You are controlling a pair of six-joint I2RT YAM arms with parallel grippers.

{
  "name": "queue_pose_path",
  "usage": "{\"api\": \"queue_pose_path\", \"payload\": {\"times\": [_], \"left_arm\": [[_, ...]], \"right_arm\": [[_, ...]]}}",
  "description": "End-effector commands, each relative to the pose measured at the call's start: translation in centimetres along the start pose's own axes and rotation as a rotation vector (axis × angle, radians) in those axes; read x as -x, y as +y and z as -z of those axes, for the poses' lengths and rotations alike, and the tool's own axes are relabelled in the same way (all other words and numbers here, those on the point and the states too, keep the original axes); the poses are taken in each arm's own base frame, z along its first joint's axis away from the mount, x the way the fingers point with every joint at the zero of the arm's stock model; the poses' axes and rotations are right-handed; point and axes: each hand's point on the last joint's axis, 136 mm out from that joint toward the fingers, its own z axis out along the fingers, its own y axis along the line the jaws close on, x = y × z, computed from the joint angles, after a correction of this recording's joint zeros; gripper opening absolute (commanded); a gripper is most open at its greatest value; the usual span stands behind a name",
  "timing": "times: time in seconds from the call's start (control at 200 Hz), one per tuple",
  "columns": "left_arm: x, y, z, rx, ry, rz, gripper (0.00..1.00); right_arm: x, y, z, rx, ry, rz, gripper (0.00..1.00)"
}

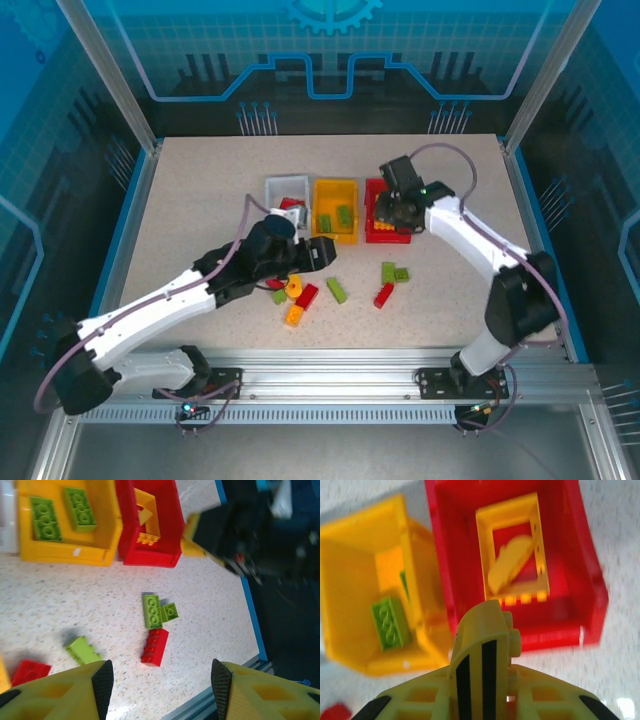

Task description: Sort the legos into containers by color

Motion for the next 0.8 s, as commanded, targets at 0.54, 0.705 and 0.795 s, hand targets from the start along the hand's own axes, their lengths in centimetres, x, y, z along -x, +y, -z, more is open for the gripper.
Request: {"api": "queue_pose_path", "payload": {"times": [0.54,0.705,0.795], "left_arm": [[-1.7,-2.6,-4.8,0.032,0.025,-0.143,0.59],[-2.1,-1.6,-4.5,0.075,0.031,-0.136,0.59],[-2.3,-0.8,-4.3,0.106,0.032,-0.127,0.59]], "right_arm": [[5.7,0.4,-6.8,-0.012,0.108,0.022,0.53],[6.5,0.7,-2.0,0.029,0.022,0.032,0.52],[6.5,0.5,1.4,0.046,-0.040,0.051,0.51]]}}
